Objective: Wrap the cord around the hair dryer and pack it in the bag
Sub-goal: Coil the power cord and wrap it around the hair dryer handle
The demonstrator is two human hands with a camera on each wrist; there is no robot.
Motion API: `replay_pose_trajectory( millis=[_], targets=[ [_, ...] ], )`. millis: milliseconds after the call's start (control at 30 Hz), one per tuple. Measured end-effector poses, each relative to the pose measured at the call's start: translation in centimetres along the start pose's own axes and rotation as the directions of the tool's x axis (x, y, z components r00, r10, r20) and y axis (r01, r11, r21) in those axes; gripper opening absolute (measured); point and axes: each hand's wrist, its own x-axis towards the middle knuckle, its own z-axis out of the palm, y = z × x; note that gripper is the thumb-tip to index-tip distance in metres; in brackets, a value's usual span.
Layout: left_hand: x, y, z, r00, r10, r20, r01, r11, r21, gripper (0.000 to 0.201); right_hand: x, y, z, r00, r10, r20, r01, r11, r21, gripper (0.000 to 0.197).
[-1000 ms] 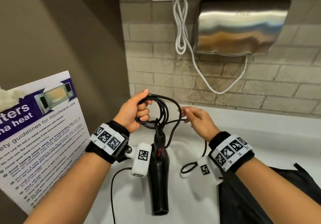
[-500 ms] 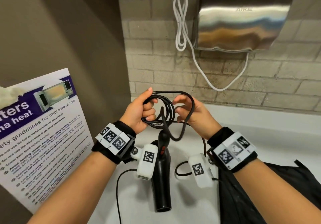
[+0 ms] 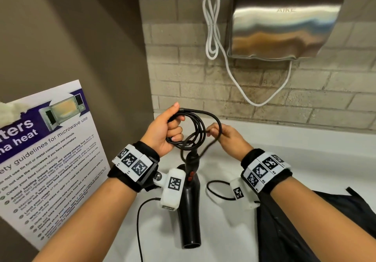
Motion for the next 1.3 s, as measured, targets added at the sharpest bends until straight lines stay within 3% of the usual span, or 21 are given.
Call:
replay_pose_trajectory(
  millis=[67, 167, 333, 433, 500, 600, 633, 700, 767, 833, 900, 967, 1067, 1133, 1200, 1300],
  targets=[
    [0.0, 0.2, -0.1, 1.0, 0.008, -0.002, -0.008, 1.0, -0.013, 0.049, 0.2, 2.2, -0.9, 0.985, 0.115, -0.131, -0.13, 0.985, -0.112, 0.032],
    [-0.1, 0.4, -0.2, 1.0, 0.022, -0.007, -0.022, 1.0, -0.012, 0.049, -0.3, 4.2, -1.6, 0.935, 0.218, -0.281, -0.301, 0.906, -0.298, 0.028],
    [-0.6, 0.5, 0.0, 1.0, 0.004, 0.015, -0.004, 1.0, 0.008, 0.056, -0.4, 6.0, -3.2, 0.838, 0.337, -0.429, -0.47, 0.845, -0.254, 0.018],
    [-0.9, 0.7, -0.3, 1.0, 0.004, 0.013, -0.004, 1.0, 0.003, 0.057, -0.7, 7.6, -5.0, 0.771, 0.477, -0.422, -0.601, 0.764, -0.234, 0.019],
    [-1.0, 0.8, -0.6, 1.0, 0.004, 0.003, -0.004, 1.0, 0.008, 0.057, -1.1, 8.6, -5.8, 0.746, 0.583, -0.323, -0.661, 0.709, -0.247, 0.02],
    [-0.9, 0.6, -0.7, 1.0, 0.004, -0.008, -0.004, 1.0, 0.008, 0.054, -1.3, 8.5, -5.5, 0.721, 0.671, -0.172, -0.651, 0.572, -0.499, 0.026],
    [-0.8, 0.5, -0.7, 1.0, 0.005, -0.011, -0.005, 1.0, 0.009, 0.054, -1.2, 7.7, -5.2, 0.747, 0.637, -0.189, -0.618, 0.562, -0.55, 0.028],
    [-0.6, 0.3, -0.4, 1.0, 0.006, -0.013, -0.006, 1.0, 0.011, 0.052, -1.1, 4.9, -4.5, 0.854, 0.455, -0.253, -0.518, 0.689, -0.507, 0.026],
    [-0.3, 0.2, -0.1, 1.0, 0.008, -0.015, -0.008, 1.0, 0.013, 0.049, -1.2, 1.2, -3.5, 0.935, 0.215, -0.282, -0.297, 0.908, -0.294, 0.021],
    [-0.2, 0.1, 0.1, 1.0, 0.017, -0.016, -0.017, 1.0, 0.012, 0.049, -1.6, -3.1, -2.2, 0.976, 0.127, -0.177, -0.127, 0.992, 0.013, 0.024],
    [-0.2, 0.0, 0.3, 1.0, 0.025, -0.019, -0.025, 1.0, 0.011, 0.047, -2.1, -6.2, -1.3, 0.988, 0.156, -0.016, -0.149, 0.966, 0.212, 0.027],
    [-0.2, -0.1, 0.7, 0.999, 0.027, -0.018, -0.027, 1.0, 0.013, 0.042, -2.7, -7.6, -0.6, 0.987, 0.156, 0.048, -0.163, 0.931, 0.325, 0.021],
    [-0.4, -0.2, 1.0, 0.999, 0.04, -0.018, -0.04, 0.999, 0.016, 0.041, -2.8, -7.8, -0.1, 0.996, 0.052, -0.079, -0.018, 0.926, 0.377, 0.011],
    [-0.6, -0.2, 1.2, 0.999, 0.038, -0.019, -0.038, 0.999, 0.006, 0.04, -2.5, -7.3, 0.2, 0.994, -0.067, -0.081, 0.093, 0.923, 0.374, 0.005],
    [-0.6, -0.4, 1.4, 1.0, 0.018, -0.015, -0.018, 1.0, -0.023, 0.04, -2.3, -6.7, 0.5, 0.99, -0.142, -0.02, 0.138, 0.906, 0.4, 0.024],
    [-0.6, -0.8, 1.5, 1.0, -0.009, -0.019, 0.007, 0.998, -0.059, 0.052, -1.7, -6.0, 0.9, 0.986, -0.151, 0.075, 0.099, 0.878, 0.467, 0.048]
  ],
)
